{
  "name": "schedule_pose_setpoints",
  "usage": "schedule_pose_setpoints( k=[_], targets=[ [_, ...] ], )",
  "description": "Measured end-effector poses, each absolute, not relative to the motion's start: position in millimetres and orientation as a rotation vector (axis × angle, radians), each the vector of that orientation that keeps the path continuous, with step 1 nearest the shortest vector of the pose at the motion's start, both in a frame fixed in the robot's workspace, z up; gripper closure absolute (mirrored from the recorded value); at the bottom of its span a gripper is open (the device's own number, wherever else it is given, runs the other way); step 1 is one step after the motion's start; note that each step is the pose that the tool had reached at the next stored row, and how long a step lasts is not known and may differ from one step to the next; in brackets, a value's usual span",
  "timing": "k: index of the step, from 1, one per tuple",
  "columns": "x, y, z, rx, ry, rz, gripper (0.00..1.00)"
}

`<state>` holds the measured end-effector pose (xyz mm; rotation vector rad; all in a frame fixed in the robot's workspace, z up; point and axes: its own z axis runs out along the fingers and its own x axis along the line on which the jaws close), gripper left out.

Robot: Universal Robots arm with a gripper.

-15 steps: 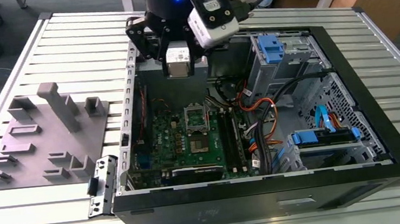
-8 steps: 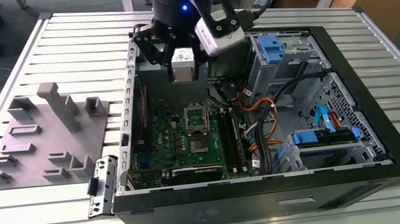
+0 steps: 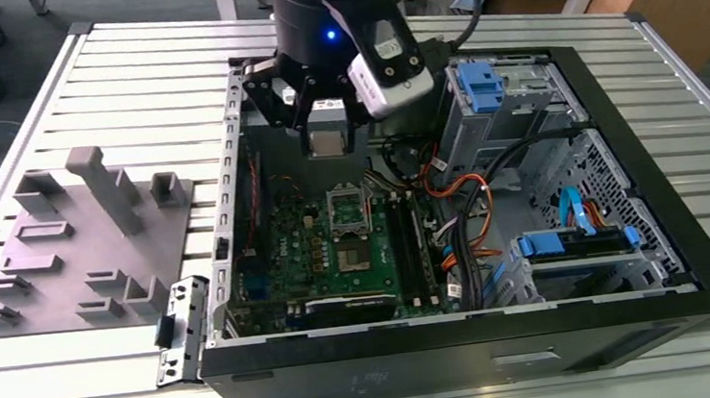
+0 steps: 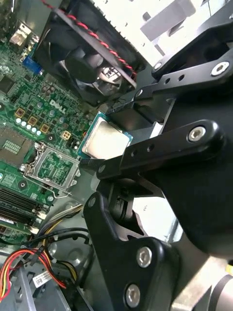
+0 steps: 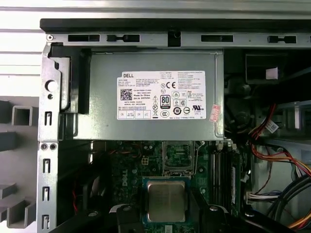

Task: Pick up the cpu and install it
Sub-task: 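Pick up the cpu and move it towards the insertion slot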

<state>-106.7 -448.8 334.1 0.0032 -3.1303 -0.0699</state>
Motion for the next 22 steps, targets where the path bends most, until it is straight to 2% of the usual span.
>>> schedule_pose_setpoints(
  k=[22],
  targets=[
    [-90.4, -457.1, 315.3, 0.003, -3.130, -0.071, 0.53]
  ],
)
